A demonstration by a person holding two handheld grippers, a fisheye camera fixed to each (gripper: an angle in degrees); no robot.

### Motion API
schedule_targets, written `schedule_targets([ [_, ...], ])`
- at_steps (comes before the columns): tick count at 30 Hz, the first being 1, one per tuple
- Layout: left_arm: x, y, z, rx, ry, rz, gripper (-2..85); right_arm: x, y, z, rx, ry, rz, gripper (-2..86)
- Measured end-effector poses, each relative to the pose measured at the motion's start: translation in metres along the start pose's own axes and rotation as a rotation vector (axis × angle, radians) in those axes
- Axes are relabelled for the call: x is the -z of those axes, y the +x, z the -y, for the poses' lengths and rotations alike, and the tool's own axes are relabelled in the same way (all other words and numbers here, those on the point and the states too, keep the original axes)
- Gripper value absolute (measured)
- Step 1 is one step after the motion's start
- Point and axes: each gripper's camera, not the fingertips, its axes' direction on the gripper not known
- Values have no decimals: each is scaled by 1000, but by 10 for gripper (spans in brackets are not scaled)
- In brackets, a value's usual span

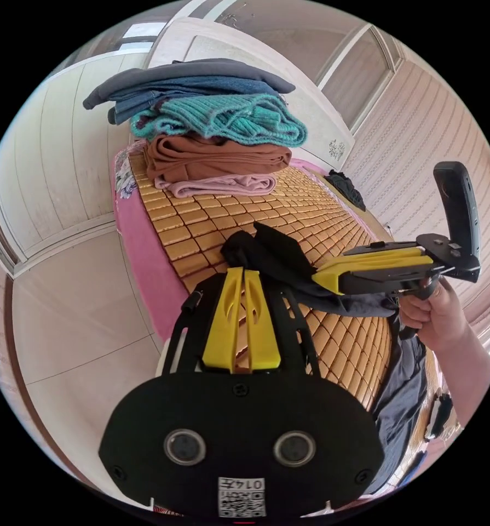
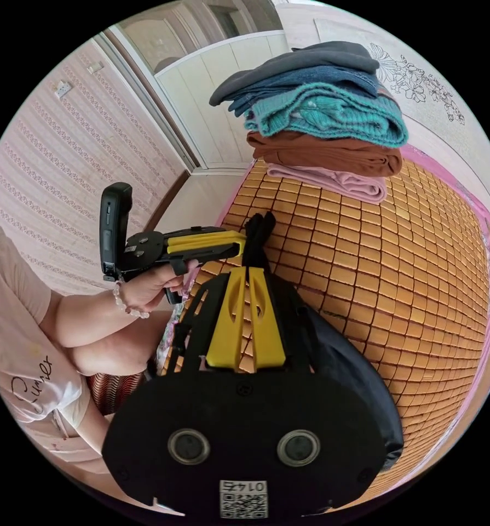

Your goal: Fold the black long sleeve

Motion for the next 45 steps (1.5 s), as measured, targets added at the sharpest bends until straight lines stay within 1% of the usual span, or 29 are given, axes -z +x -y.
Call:
schedule_targets([
  [4,8,14,-9,5,18,-72,-10,23,4,-51,-85,103,-21,2],
  [7,32,49,-17,-87,160,-230,-10,53,1,-101,-182,236,-102,2],
  [8,45,70,-22,-156,240,-328,-10,70,-1,-125,-228,298,-146,2],
  [9,57,95,-27,-225,280,-405,-10,78,-2,-138,-250,329,-170,2],
  [10,63,108,-30,-259,290,-455,-10,99,-7,-168,-299,400,-224,2],
  [12,90,168,-48,-453,352,-637,-10,135,-19,-223,-378,519,-305,2],
  [13,96,184,-55,-513,353,-680,-10,160,-32,-265,-434,602,-361,2],
  [14,107,217,-68,-633,328,-788,-10,182,-50,-311,-491,682,-413,2],
  [15,117,247,-84,-748,289,-930,-10,192,-61,-335,-519,717,-438,2],
  [16,122,262,-93,-802,263,-1005,-10,208,-83,-383,-585,772,-489,2],
  [17,130,290,-114,-898,213,-1123,-10,218,-109,-430,-649,813,-529,2],
  [18,138,315,-138,-995,160,-1200,-10,221,-121,-453,-679,825,-539,2],
  [19,141,328,-151,-1044,129,-1224,-10,220,-145,-496,-749,831,-541,2],
  [20,144,349,-178,-1131,57,-1256,-10,212,-166,-535,-838,802,-538,2],
  [21,143,367,-208,-1209,-29,-1282,-10,205,-176,-553,-888,777,-541,2],
  [22,141,374,-223,-1243,-82,-1288,-10,185,-194,-588,-984,715,-543,2],
  [23,133,387,-252,-1283,-191,-1289,-10,160,-207,-621,-1102,659,-512,2],
  [24,125,398,-278,-1310,-286,-1283,-10,147,-212,-636,-1150,634,-483,2],
  [26,116,413,-307,-1342,-374,-1223,-10,104,-229,-681,-1267,540,-399,1],
  [28,114,429,-329,-1434,-444,-1190,-10,86,-240,-704,-1337,479,-400,0],
  [30,113,446,-355,-1525,-530,-1131,-10,79,-251,-723,-1361,499,-388,0],
  [32,112,453,-372,-1558,-597,-1144,-10,78,-262,-741,-1359,550,-370,-1],
  [35,111,460,-392,-1555,-691,-1187,-10,82,-269,-751,-1333,551,-396,0],
  [37,110,463,-393,-1560,-689,-1182,-10,85,-267,-754,-1313,517,-417,1],
  [40,94,467,-362,-1537,-557,-1045,-9,96,-249,-752,-1248,473,-474,8],
  [42,66,471,-315,-1467,-386,-859,-9,107,-222,-745,-1185,466,-487,17],
  [43,57,472,-303,-1449,-341,-807,-8,117,-199,-737,-1130,481,-485,26],
  [45,21,482,-259,-1396,-246,-633,-6,130,-157,-720,-1044,491,-488,47],
])
